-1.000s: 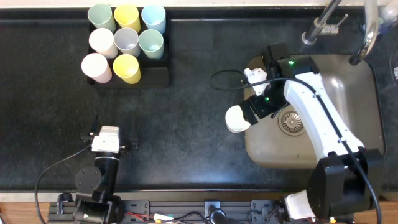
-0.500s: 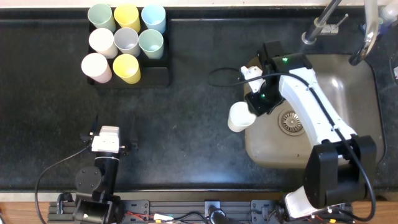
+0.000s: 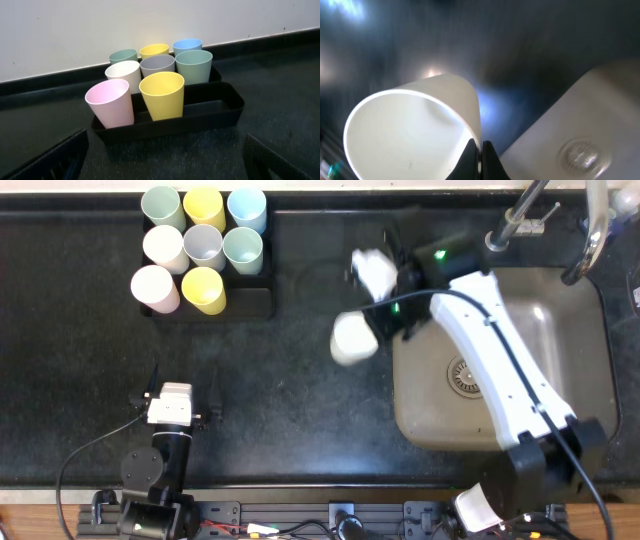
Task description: Store Cups
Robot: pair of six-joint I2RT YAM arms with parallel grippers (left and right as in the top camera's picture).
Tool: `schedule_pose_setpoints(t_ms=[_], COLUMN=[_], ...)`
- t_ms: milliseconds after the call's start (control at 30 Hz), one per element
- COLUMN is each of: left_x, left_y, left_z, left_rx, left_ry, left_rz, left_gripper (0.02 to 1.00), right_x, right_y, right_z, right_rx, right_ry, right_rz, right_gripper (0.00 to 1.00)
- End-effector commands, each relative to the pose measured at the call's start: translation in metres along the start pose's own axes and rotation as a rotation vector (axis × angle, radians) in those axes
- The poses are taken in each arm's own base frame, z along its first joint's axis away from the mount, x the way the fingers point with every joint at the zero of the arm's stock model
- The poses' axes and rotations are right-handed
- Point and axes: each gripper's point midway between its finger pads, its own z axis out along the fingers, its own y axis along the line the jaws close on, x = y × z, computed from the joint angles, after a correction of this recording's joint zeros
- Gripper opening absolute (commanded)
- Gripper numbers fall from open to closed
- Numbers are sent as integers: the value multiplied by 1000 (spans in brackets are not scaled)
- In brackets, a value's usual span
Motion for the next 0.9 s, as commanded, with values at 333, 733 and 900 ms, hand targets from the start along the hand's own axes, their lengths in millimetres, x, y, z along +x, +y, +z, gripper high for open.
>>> schedule_pose_setpoints(t_ms=[333,733,900], left_x=[-1,-1,-1], left_y=[-1,-1,-1], left_z=[0,0,0], left_rx=[5,5,5], left_ry=[-5,-5,-5], left_rz=[17,17,17], left_gripper=[998,998,998], right_x=[-185,-184,-179], right_y=[92,94,92], right_z=[-59,47,64], right_rx=[109,121,119], right_ry=[-441,-253,-210], right_rz=[-175,-223,-224], right_gripper=[40,40,40])
